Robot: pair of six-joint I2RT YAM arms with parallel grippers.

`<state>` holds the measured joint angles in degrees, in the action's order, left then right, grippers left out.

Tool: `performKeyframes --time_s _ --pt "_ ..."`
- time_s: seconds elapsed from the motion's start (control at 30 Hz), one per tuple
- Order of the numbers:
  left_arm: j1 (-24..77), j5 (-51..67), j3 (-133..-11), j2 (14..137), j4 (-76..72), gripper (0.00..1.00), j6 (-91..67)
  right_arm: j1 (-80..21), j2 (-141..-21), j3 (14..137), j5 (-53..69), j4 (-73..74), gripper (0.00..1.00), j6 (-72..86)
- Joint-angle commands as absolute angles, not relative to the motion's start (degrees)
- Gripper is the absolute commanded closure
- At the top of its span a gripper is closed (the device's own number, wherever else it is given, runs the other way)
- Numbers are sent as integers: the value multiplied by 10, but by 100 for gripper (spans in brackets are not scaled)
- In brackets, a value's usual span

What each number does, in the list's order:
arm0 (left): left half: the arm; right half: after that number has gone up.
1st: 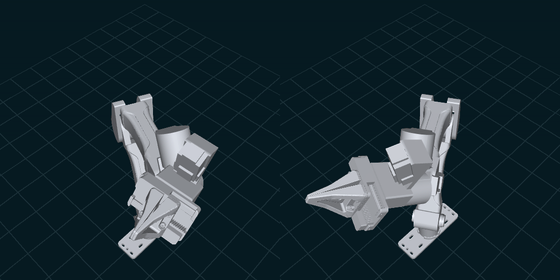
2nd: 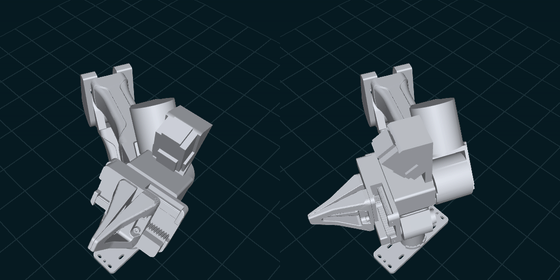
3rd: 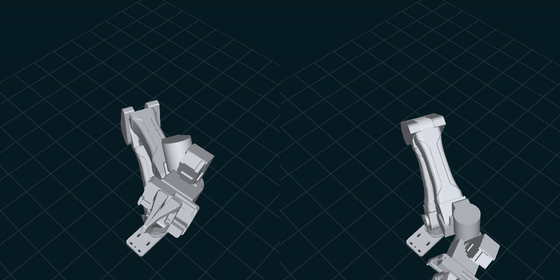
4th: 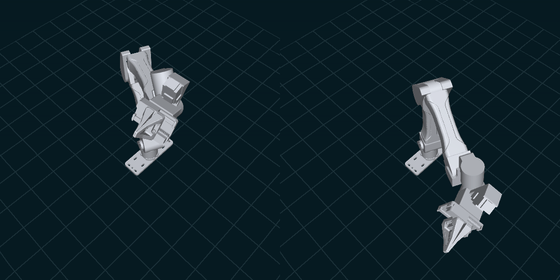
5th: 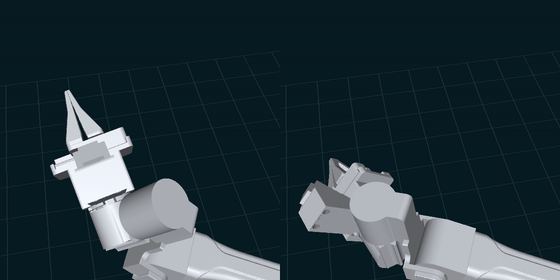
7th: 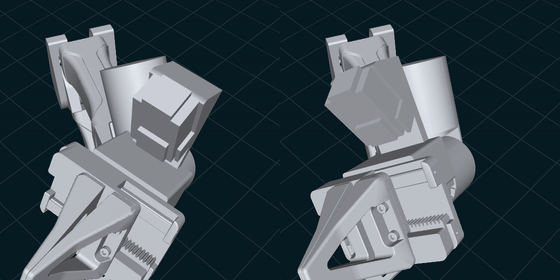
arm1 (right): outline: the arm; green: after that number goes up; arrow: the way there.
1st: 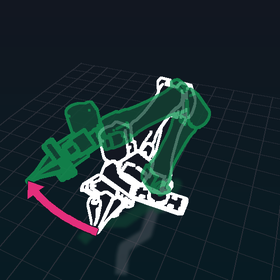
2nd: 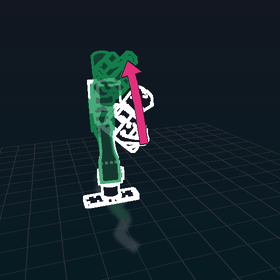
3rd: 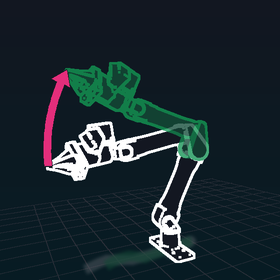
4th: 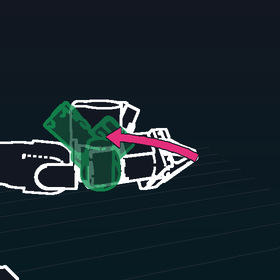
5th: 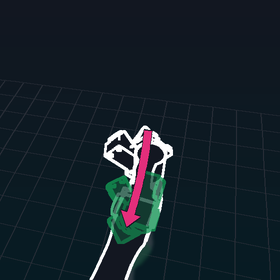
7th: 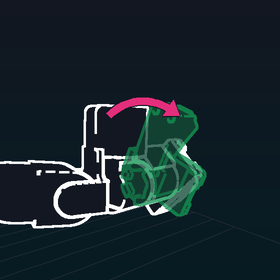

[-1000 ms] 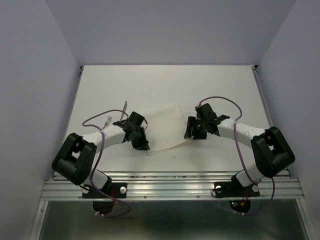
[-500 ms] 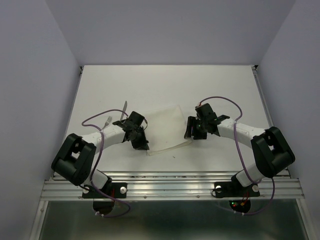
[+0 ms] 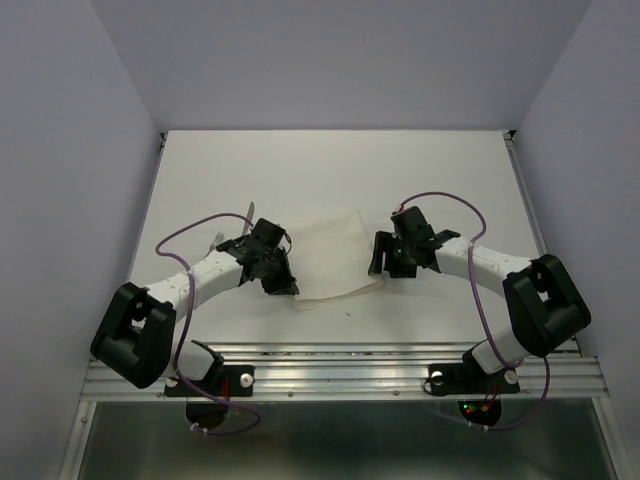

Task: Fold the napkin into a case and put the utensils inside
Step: Smooth out the square-folded napkin at the center of the board.

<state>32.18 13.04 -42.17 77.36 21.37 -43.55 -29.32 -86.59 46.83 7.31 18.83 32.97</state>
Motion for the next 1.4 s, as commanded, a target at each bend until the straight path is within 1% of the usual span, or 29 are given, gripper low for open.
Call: performKeyframes --time_s 0.0,0.2,0.47,0.67,0.87,1.13,1.37 --pt "323 128 -445 744 240 100 -428 -294 -858 483 80 172 31 326" --pt "317 117 -450 735 256 100 -426 -294 -860 477 132 167 31 314" --pt "301 105 -451 722 268 100 -420 -294 -854 466 134 177 30 303" --pt "299 105 -437 717 262 100 -421 -287 -853 465 162 171 30 320" --pt "299 97 -439 725 263 100 -411 -272 -818 441 154 150 30 342" --pt "297 83 -448 725 271 100 -408 -234 -776 396 164 143 31 345" --pt "297 82 -450 727 272 100 -410 -234 -792 388 183 136 34 332"
